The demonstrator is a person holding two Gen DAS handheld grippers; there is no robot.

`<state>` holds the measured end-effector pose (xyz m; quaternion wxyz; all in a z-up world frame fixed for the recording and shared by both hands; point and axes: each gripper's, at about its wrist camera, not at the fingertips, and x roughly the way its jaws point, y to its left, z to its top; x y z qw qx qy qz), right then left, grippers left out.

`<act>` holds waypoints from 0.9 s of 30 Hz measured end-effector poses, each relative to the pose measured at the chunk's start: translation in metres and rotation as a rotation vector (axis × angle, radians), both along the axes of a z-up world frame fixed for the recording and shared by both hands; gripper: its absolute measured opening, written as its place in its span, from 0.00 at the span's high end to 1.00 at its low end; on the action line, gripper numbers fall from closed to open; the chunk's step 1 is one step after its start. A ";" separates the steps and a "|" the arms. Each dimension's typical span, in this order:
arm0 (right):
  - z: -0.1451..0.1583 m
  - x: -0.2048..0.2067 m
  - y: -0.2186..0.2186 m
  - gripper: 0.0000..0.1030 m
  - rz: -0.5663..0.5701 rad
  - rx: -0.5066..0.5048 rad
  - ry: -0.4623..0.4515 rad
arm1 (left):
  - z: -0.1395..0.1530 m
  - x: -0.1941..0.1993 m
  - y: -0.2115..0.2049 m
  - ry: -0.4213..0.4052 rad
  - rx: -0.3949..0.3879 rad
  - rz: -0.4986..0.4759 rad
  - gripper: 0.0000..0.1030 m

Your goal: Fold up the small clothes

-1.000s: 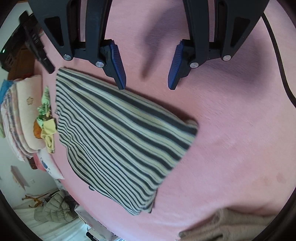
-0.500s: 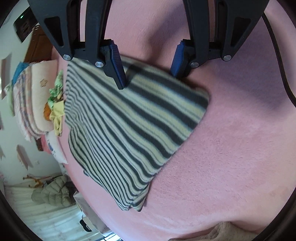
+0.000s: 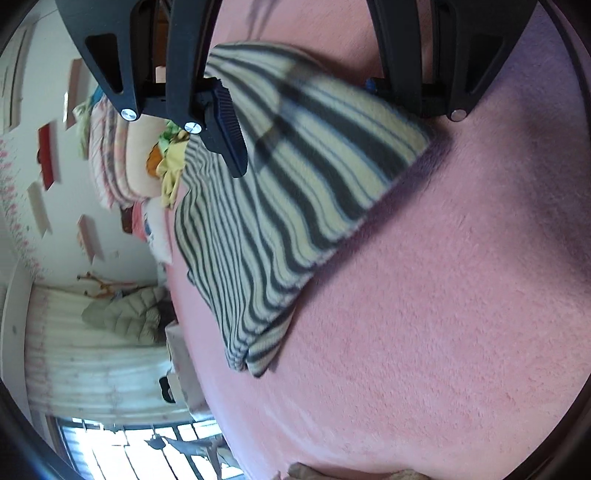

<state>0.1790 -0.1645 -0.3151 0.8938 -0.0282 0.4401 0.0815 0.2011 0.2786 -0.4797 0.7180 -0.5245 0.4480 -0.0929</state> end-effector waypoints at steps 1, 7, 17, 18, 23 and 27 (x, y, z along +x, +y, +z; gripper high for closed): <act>0.000 0.000 0.000 0.72 0.001 0.000 0.000 | 0.001 -0.001 0.001 -0.004 0.001 0.005 0.54; -0.003 -0.001 -0.004 0.72 -0.002 -0.001 0.013 | 0.013 -0.015 0.000 -0.014 0.121 -0.012 0.84; -0.002 0.009 0.005 0.72 0.013 0.003 0.034 | 0.029 -0.008 0.003 -0.020 0.228 -0.133 0.77; -0.002 0.010 0.006 0.72 0.015 0.004 0.034 | 0.028 -0.007 0.002 -0.018 0.222 -0.144 0.70; -0.002 0.021 0.012 0.72 0.025 0.011 0.036 | 0.017 -0.002 0.016 -0.001 0.074 -0.131 0.36; -0.006 0.032 0.014 0.72 0.016 0.010 0.057 | 0.008 0.006 0.020 -0.001 0.051 -0.117 0.36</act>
